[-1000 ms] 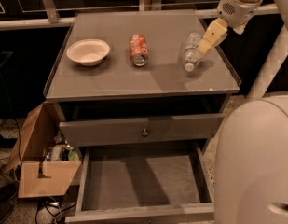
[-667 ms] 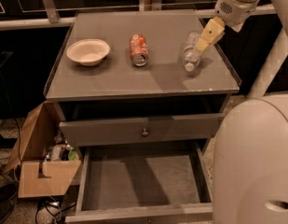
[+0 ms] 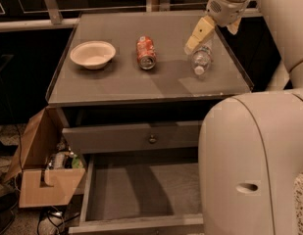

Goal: Place water bottle into middle drawer

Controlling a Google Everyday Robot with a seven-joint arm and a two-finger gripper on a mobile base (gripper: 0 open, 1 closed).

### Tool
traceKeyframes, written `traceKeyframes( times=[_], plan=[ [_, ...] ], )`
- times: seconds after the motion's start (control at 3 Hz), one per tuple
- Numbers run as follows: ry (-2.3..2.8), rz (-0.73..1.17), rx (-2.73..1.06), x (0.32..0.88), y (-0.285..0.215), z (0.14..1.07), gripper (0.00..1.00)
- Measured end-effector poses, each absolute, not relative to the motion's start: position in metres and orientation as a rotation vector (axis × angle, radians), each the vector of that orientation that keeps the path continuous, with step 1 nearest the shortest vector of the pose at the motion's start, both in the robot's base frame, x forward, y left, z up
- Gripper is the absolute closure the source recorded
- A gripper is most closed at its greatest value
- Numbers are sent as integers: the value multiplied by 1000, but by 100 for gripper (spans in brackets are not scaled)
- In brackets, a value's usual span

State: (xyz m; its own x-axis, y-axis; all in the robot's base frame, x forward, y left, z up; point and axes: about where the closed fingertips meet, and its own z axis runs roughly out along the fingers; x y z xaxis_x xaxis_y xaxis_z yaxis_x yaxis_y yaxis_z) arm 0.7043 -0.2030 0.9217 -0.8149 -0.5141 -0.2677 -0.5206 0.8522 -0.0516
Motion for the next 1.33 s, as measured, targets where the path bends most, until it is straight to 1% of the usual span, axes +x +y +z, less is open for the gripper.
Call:
traceKeyframes(
  times=[0.33,1.33],
  plan=[
    [2756,35,-786,704,-203,922,0],
    [2774,48,-757,740,-185,888,0]
  ],
)
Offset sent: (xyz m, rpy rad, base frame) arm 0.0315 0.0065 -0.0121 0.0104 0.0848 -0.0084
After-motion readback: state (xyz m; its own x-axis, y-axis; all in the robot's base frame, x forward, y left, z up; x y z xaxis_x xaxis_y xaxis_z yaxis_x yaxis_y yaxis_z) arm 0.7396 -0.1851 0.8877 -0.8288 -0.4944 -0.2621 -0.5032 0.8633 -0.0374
